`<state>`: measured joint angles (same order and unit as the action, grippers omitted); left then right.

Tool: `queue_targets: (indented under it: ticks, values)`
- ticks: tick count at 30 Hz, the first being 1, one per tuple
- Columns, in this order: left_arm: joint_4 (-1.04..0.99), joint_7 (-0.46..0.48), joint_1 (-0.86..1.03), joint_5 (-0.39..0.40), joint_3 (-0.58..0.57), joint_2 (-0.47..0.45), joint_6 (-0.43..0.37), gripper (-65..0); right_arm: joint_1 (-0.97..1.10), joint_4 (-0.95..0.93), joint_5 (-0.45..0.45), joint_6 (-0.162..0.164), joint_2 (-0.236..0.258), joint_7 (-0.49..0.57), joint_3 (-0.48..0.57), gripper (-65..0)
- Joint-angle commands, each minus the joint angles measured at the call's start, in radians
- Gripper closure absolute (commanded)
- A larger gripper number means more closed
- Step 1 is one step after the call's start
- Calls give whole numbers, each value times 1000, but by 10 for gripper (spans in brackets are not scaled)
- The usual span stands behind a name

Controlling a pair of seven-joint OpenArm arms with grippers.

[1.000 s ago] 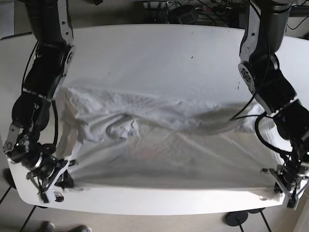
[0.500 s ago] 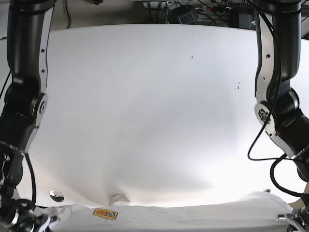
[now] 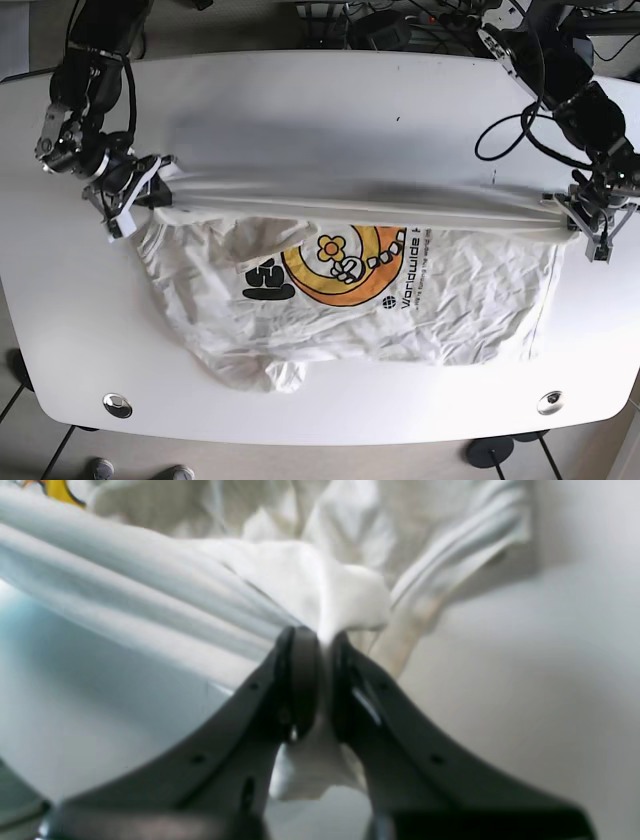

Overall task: Fold the T-shirt properly
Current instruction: 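Lift the shirt with both grippers, swing it and lay it flat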

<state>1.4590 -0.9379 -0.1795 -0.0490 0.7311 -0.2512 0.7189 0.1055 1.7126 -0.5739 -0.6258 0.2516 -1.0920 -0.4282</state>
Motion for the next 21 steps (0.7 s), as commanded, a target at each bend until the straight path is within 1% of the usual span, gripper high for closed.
queue_targets:
  ticks: [1, 5, 7, 9, 10, 12, 13, 14, 16, 17, 18, 19, 20, 21]
  values:
    - [30, 21, 44, -24, 31, -32, -21, -7, 76, 83, 19, 13, -1, 23, -45, -21]
    - [105, 21, 137, -24, 83, -35, -21, -7, 194, 185, 19, 13, -16, -40, -82, -22]
    - [162, 20, 202, -24, 83, -35, -21, -7, 251, 220, 19, 13, -34, -55, -85, -25]
    - [200, 20, 240, -24, 81, -33, -21, -10, 293, 226, 19, 13, -41, -55, -82, -30]
    - [219, 20, 257, -24, 81, -33, -21, -11, 308, 226, 19, 13, -41, -55, -82, -48]
    - [245, 18, 286, -24, 84, -32, -21, -17, 349, 226, 19, 13, -41, -55, -85, -178]
    - [246, 18, 301, -24, 86, -32, -21, -46, 366, 226, 16, 13, -41, -55, -85, -250]
    - [246, 18, 318, -24, 87, -35, -21, -96, 383, 228, -2, 11, -41, -53, -87, -319]
    - [248, -11, 344, -24, 89, -38, -21, -244, 428, 228, -96, 11, -31, -53, -110, -442]
    - [248, -34, 351, -24, 95, -40, -21, -318, 448, 228, -150, 11, -30, -53, -131, -488]
    - [259, -53, 355, -24, 115, -41, -21, -381, 466, 228, -199, 11, -30, -53, -153, -528]
    - [271, -63, 355, -24, 134, -41, -21, -422, 478, 228, -248, 11, -27, -53, -169, -555]
    - [283, -68, 355, -21, 147, -41, -21, -442, 491, 228, -292, 11, -15, -53, -182, -564]
    - [299, -68, 355, -2, 153, -41, -21, -442, 500, 228, -338, 11, -4, -53, -185, -563]
